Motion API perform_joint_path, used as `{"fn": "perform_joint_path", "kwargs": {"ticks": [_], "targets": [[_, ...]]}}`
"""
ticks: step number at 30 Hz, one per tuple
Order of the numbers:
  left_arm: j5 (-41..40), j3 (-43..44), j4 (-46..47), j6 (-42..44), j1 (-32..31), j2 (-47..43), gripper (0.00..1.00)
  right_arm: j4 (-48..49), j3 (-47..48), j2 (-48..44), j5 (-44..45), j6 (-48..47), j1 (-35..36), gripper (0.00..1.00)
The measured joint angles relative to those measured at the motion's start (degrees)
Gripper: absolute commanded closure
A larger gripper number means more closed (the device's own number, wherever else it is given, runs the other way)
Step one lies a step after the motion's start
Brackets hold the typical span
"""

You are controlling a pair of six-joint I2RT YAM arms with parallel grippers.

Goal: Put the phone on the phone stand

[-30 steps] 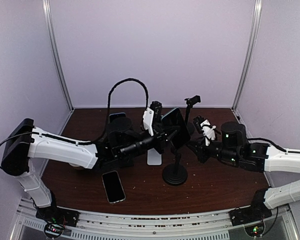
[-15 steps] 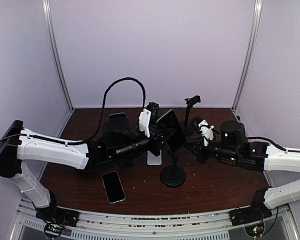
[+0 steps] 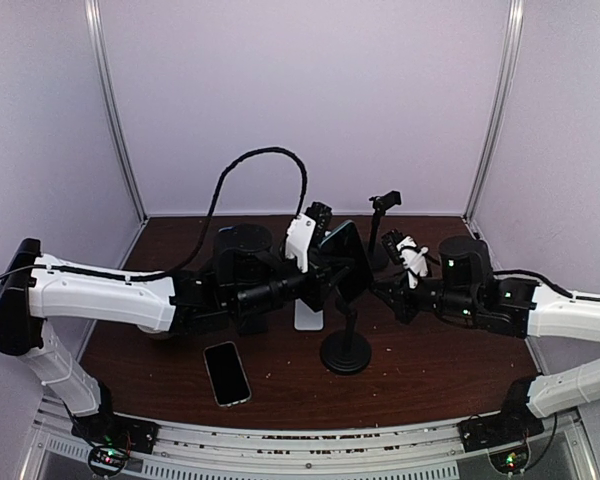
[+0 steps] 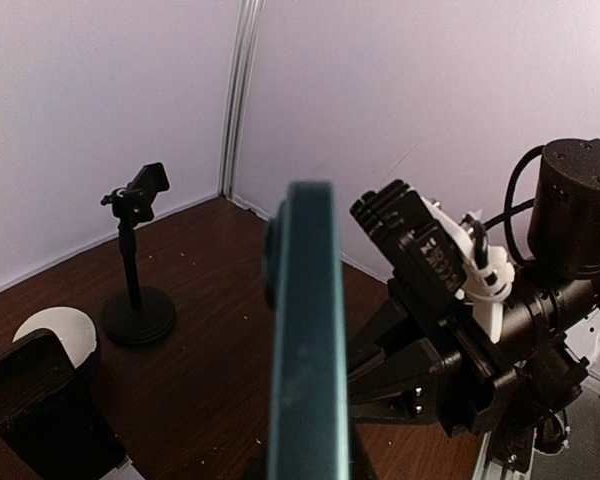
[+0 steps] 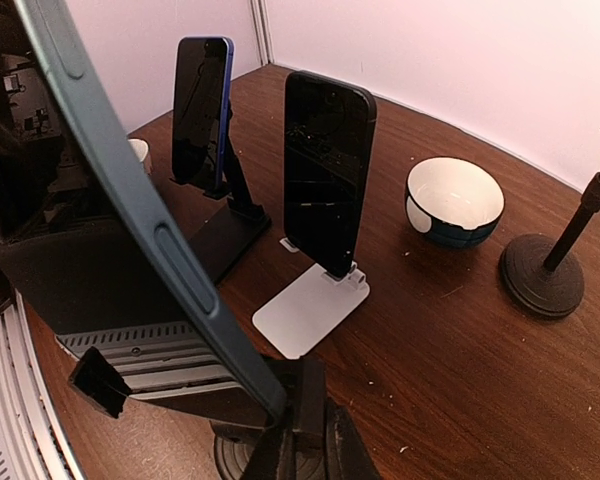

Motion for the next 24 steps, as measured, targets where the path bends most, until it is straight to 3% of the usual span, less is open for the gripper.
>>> {"fn": "perform_joint_path", "kwargs": {"ticks": [24], "targets": [[1.90,8.61,-17.77,2.40,0.02,0.24,1.00,-4.26,2.82,1.16,-4.13,-0.28,-3.02,1.00]]}}
